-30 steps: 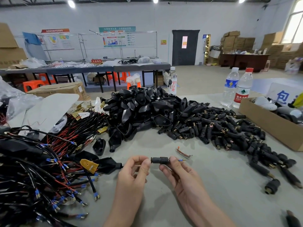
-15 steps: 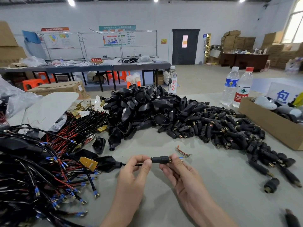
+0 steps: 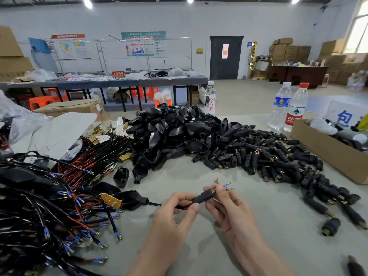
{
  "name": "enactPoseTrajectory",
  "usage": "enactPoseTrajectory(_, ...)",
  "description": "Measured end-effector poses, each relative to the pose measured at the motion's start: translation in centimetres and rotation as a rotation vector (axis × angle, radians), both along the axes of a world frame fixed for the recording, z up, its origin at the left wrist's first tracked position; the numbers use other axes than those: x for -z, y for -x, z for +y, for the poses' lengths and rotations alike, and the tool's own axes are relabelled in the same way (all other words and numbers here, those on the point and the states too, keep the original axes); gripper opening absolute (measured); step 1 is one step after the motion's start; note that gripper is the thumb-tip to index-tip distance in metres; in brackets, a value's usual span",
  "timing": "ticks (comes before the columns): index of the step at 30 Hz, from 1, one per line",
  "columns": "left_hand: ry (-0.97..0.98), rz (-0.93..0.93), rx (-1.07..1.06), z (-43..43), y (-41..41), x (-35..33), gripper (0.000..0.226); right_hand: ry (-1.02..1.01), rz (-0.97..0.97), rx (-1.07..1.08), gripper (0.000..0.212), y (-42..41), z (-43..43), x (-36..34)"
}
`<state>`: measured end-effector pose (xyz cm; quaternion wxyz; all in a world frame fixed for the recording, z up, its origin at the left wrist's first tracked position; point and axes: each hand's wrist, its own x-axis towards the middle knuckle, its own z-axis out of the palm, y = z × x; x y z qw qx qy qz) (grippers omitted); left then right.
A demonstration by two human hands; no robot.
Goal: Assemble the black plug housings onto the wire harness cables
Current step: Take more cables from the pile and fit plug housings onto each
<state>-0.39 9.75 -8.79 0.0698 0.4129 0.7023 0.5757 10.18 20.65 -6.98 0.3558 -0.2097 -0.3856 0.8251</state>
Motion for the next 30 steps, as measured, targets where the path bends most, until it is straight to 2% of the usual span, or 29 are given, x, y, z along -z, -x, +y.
enactPoseTrajectory(4, 0.031, 0.075, -0.030, 0.0, 0.2, 0.5, 0.008, -0.022, -0.027, 0.057, 0.031, 0.0, 0.3, 0.3)
enactPoseTrajectory(6, 0.045, 0.112, -0.046, -0.1, 0.2, 0.5, 0.019, -0.047, -0.041, 0.086, 0.038, 0.0, 0.5, 0.4)
enactPoseTrajectory(9, 0.069, 0.169, -0.056, -0.1, 0.2, 0.6, 0.030, -0.114, -0.073, 0.108, 0.034, -0.1, 0.8, 0.4)
enactPoseTrajectory(17, 0.150, 0.291, -0.066, 0.0, 0.1, 0.6, 0.038, -0.132, -0.140, 0.189, 0.026, -0.6, 1.8, 0.3)
enactPoseTrajectory(20, 0.182, 0.297, -0.050, -0.1, 0.1, 0.7, 0.039, -0.056, -0.058, 0.158, 0.024, -0.5, 1.5, 0.3)
enactPoseTrajectory(23, 0.142, 0.235, -0.044, -0.1, 0.1, 0.6, 0.036, -0.004, 0.018, 0.101, 0.021, -0.1, 0.8, 0.5)
enactPoseTrajectory(26, 0.111, 0.181, -0.061, -0.2, 0.2, 0.5, 0.032, -0.047, -0.043, 0.085, 0.034, 0.1, 0.6, 0.8)
enactPoseTrajectory(28, 0.116, 0.156, -0.046, -0.2, 0.1, 0.4, 0.024, -0.048, -0.048, 0.110, 0.032, 0.0, 0.9, 0.8)
enactPoseTrajectory(30, 0.143, 0.217, -0.037, -0.1, 0.0, 0.4, 0.014, -0.021, -0.032, 0.138, 0.026, -0.3, 1.2, 0.9)
